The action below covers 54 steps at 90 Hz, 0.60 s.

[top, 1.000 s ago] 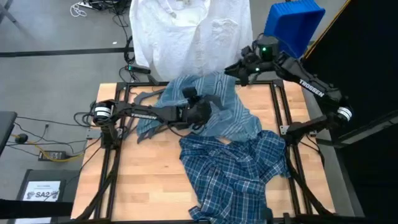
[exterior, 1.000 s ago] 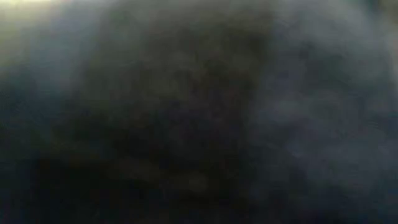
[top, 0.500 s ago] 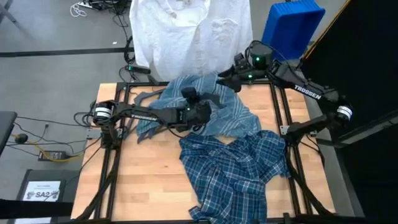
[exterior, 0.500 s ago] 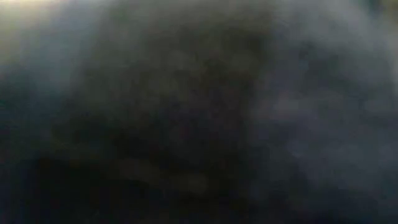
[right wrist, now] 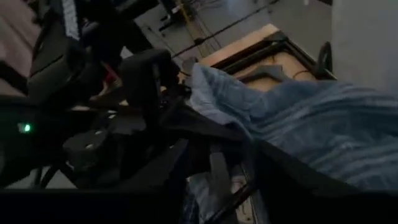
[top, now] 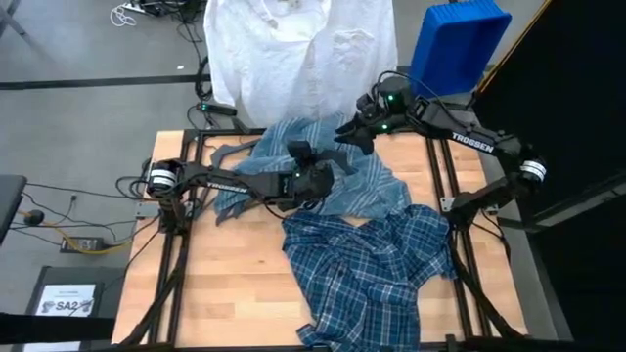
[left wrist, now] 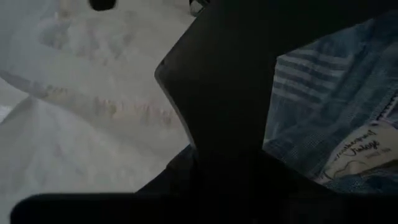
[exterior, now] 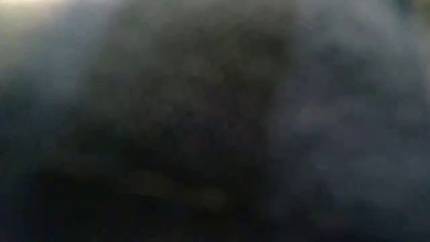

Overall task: Hang clothes
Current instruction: Hang the green shirt on the hanging rack

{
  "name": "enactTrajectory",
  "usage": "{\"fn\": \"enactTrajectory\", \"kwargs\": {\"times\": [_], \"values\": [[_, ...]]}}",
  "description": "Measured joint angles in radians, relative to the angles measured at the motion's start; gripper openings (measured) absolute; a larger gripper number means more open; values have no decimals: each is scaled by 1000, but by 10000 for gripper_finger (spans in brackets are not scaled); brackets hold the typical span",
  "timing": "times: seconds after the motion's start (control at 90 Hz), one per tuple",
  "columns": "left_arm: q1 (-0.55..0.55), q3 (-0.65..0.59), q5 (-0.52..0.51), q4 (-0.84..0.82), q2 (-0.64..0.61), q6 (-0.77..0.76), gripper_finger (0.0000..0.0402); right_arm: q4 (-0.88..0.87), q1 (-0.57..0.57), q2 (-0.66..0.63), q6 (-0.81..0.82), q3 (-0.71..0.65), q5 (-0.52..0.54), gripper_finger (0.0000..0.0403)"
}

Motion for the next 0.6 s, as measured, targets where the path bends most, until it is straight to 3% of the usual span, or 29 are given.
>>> {"fn": "enactTrajectory", "kwargs": {"times": [0.244, 0.6], "values": [[-1, 0, 41, 14, 0, -4, 71, -38, -35, 1, -144, 0, -108, 7], [2, 1, 38, 37, -3, -16, 70, -13, -100, -29, -180, -1, -277, 25]]}}
